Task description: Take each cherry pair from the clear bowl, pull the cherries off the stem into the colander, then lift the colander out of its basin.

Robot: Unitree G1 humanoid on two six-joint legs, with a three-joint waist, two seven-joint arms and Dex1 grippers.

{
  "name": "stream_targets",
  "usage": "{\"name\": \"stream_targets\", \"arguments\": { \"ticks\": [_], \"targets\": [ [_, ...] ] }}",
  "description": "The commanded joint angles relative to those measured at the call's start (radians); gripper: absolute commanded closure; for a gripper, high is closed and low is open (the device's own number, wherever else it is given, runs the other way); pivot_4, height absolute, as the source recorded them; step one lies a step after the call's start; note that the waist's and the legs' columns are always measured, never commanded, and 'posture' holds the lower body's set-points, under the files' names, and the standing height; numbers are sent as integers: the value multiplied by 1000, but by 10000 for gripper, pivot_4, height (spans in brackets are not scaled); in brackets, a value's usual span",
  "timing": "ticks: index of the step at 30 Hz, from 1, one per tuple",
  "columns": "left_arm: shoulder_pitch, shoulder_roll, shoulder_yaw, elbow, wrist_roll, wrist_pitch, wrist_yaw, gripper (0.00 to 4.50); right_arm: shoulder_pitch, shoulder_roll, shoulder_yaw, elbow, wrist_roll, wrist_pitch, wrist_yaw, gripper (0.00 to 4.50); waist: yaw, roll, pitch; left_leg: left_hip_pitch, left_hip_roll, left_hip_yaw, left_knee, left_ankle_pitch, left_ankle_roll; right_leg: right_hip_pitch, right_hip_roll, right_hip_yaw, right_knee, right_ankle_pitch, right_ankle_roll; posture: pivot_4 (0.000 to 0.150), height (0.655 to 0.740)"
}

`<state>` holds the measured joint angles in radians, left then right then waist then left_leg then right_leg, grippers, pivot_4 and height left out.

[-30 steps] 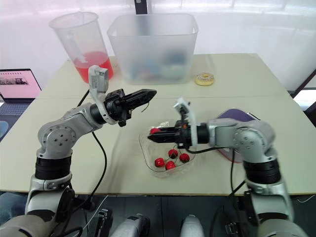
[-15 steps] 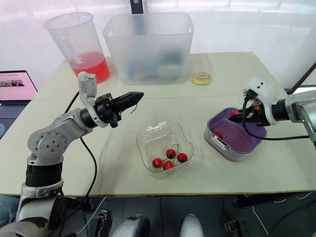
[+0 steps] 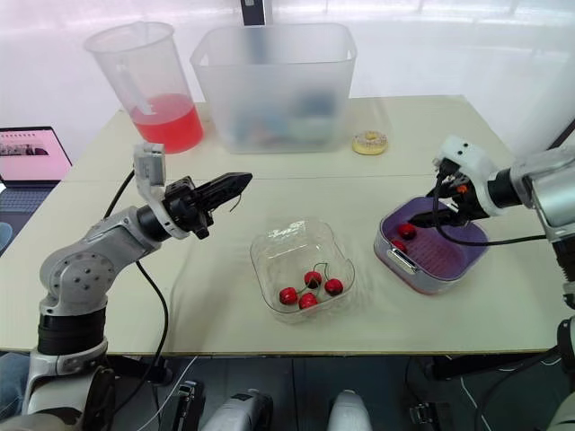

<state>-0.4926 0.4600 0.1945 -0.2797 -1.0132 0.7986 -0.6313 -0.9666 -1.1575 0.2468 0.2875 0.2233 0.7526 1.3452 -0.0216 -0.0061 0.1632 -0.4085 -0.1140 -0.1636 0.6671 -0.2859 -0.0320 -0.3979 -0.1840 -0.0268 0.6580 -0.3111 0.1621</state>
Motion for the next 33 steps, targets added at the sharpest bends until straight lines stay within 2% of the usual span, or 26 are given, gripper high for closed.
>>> {"name": "stream_targets", "arguments": {
  "ticks": [1,4,7,10,16,23,25,28,31,33],
  "targets": [
    [39,44,74,-44,-81,49,23,45000,-75,8,-64,-79,58,-17,85,386,0,0,0,0,0,0,0,0,0,0,0,0,0,0,0,1500,7400],
    [131,146,141,-53,-181,167,31,45000,-107,40,-103,-162,163,27,173,386,-1,0,0,0,1,0,-1,0,0,0,1,0,0,0,0,1500,7400],
    [194,234,169,-33,-188,219,31,45000,-128,73,-128,-214,240,86,207,386,3,0,0,0,1,-1,0,0,0,0,1,0,0,0,0,1500,7400],
    [231,311,259,90,-184,248,34,45000,-144,129,-143,-264,319,131,228,386,8,0,0,0,0,-3,1,0,0,1,1,0,-1,0,0,1500,7400],
    [222,390,262,324,-72,270,61,45000,-128,151,-144,-292,346,137,220,386,8,0,0,0,-1,-4,0,0,-1,1,0,0,0,0,0,1500,7400],
    [203,374,219,500,79,203,8,45000,-65,138,-172,-349,382,135,205,386,2,0,0,0,-1,-3,0,0,-1,-1,0,0,3,0,0,1500,7400],
    [199,360,235,509,91,193,11,38904,-37,134,-184,-365,390,140,198,0,3,0,0,0,-1,-3,0,0,-1,-1,0,0,3,0,0,1500,7400],
    [215,367,256,501,102,194,-6,26806,4,121,-198,-384,396,140,191,0,3,0,0,0,-1,-3,0,0,-1,-1,0,0,3,0,0,1500,7400],
    [214,389,305,519,111,195,-5,10993,30,110,-209,-389,400,144,178,0,2,0,0,0,-1,-3,0,0,-1,-2,0,1,4,0,0,1500,7400],
    [202,409,335,561,135,174,-1,2160,38,107,-211,-393,405,146,172,0,1,0,0,0,0,-3,0,0,-1,-2,0,1,4,0,0,1500,7400]
  ]
}}
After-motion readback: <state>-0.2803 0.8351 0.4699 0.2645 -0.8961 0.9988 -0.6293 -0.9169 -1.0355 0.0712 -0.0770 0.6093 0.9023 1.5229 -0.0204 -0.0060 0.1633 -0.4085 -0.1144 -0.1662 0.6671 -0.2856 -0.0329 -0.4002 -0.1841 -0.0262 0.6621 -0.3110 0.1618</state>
